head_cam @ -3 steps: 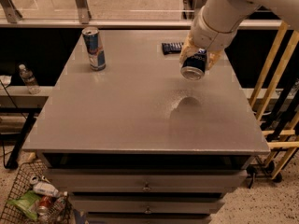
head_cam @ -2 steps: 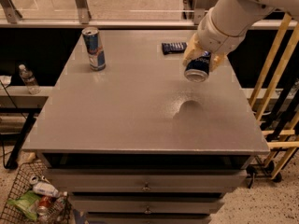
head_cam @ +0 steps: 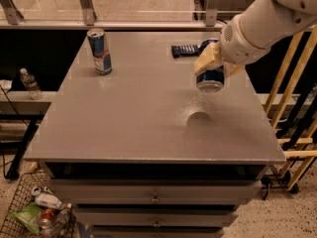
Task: Place pepsi can upright
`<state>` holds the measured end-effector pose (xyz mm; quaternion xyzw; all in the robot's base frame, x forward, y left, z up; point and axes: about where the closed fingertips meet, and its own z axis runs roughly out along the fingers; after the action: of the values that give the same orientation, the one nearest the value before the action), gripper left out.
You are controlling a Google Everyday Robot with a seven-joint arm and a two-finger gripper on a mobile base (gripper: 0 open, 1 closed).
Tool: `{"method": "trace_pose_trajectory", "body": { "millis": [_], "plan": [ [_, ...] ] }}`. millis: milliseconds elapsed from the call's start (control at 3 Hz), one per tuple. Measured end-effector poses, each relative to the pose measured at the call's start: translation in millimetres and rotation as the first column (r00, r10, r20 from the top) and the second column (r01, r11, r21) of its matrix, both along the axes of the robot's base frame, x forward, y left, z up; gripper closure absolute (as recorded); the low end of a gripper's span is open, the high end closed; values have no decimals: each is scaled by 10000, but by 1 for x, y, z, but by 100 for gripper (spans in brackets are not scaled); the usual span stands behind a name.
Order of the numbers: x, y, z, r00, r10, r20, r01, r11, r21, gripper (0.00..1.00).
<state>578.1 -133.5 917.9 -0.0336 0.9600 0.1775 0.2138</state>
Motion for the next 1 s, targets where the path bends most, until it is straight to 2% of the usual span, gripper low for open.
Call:
{"method": "trace_pose_trajectory", "body": {
  "millis": [333, 667, 1000],
  "plan": [
    [-5, 12, 0, 9918, 1258, 223, -1270, 9895, 685, 100],
    [-7, 18, 4, 9814, 1848, 524, -1881, 9799, 658, 100],
    [-7, 17, 4, 9827, 1780, 504, -1810, 9814, 634, 100]
  ]
}}
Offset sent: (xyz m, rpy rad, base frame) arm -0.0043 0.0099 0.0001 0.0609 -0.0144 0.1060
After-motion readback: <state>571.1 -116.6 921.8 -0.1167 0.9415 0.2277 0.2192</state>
